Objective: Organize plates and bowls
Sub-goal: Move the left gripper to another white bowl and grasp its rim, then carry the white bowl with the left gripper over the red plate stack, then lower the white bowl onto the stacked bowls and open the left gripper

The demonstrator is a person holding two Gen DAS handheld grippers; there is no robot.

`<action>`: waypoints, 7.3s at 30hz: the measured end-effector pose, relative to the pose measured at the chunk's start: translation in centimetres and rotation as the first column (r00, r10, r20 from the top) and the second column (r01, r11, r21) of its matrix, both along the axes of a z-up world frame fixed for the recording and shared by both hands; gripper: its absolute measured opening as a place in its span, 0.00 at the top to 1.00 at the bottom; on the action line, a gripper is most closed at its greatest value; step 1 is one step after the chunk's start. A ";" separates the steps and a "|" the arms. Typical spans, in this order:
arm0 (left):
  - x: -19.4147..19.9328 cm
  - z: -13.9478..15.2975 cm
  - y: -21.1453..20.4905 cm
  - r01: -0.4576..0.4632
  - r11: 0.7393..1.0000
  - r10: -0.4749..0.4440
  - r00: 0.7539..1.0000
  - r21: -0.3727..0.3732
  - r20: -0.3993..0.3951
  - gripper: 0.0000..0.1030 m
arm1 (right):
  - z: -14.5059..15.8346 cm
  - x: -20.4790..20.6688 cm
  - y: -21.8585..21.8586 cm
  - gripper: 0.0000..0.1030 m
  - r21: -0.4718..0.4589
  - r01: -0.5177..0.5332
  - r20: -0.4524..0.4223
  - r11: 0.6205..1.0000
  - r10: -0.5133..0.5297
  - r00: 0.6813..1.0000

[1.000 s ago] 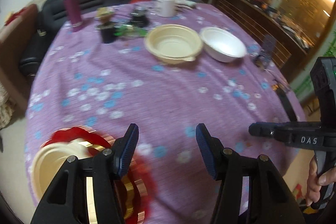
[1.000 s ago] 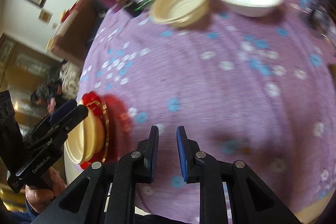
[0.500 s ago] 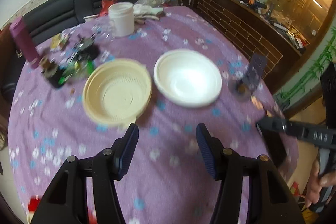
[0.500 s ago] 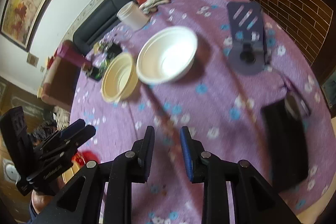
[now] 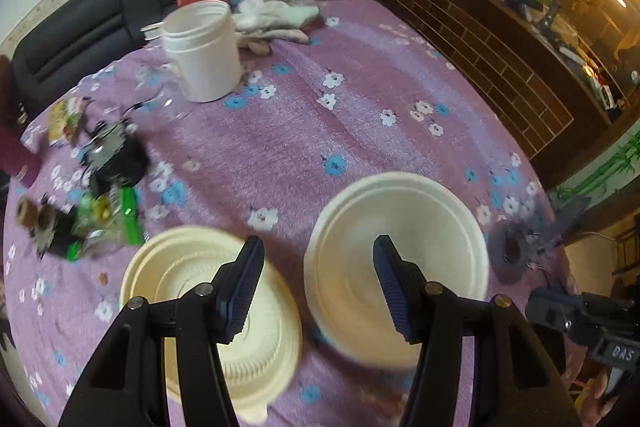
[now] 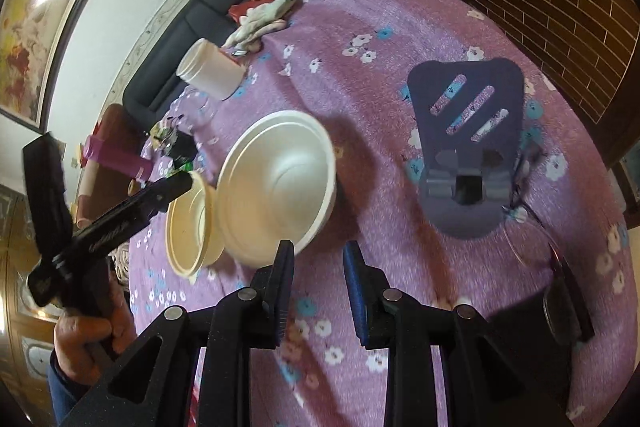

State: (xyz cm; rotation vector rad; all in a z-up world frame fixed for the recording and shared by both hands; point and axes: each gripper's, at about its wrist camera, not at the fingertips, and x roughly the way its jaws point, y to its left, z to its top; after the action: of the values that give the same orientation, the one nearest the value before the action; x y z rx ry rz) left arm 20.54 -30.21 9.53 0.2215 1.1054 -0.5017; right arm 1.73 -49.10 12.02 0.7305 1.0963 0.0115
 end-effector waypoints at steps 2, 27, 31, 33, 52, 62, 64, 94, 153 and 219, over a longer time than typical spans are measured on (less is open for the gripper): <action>0.9 -0.7 -0.6 0.005 1.000 -0.005 1.000 0.023 -0.004 0.46 | -0.6 0.8 -0.2 0.70 0.007 -0.003 -0.013 1.000 0.003 1.000; -1.2 -2.0 -2.0 0.104 0.994 -0.103 0.994 0.027 -0.032 0.77 | -1.8 3.5 1.3 0.73 -0.065 -0.041 -0.031 0.997 0.039 0.999; -2.9 -0.9 -1.7 0.107 0.994 -0.107 0.994 0.023 -0.015 0.76 | -0.8 2.3 1.4 0.73 -0.052 -0.041 -0.022 0.998 0.040 0.999; -3.8 -0.4 -1.3 0.107 0.994 -0.106 0.994 0.026 -0.004 0.76 | -0.4 1.8 1.7 0.73 -0.055 -0.046 -0.019 0.997 0.045 0.999; -16.2 0.5 8.7 -0.018 1.000 0.018 1.000 0.025 0.003 0.70 | 1.5 -6.5 9.9 0.72 -0.041 -0.213 -0.013 0.976 0.212 0.977; -21.6 -2.8 13.5 -0.051 0.998 0.054 0.995 0.031 -0.086 0.70 | -1.0 -10.8 14.5 0.71 -0.035 -0.299 -0.085 0.954 0.295 0.952; -22.1 -3.3 14.3 -0.064 0.998 0.066 0.993 0.024 -0.097 0.70 | -1.5 -11.2 15.2 0.71 -0.039 -0.306 -0.097 0.951 0.302 0.949; -22.8 -4.2 16.3 -0.066 0.998 0.064 0.994 -0.018 -0.093 0.68 | -1.9 -11.4 17.3 0.71 -0.138 -0.322 -0.116 0.937 0.308 0.944; -25.1 2.4 23.2 -0.247 0.969 0.247 0.966 -0.016 0.082 0.77 | 2.8 -9.0 24.1 0.77 -0.133 -0.485 0.009 0.864 0.490 0.872; -30.9 0.8 41.9 -0.573 0.819 0.574 0.818 -0.036 0.036 0.72 | 1.6 -8.0 44.7 0.75 -0.152 -0.782 -0.063 0.605 0.784 0.618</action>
State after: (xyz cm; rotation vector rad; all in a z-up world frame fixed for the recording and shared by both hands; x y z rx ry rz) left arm -10.34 11.70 10.32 -0.1280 1.0576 0.0364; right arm -6.26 -4.42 13.62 0.0353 1.3198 0.6808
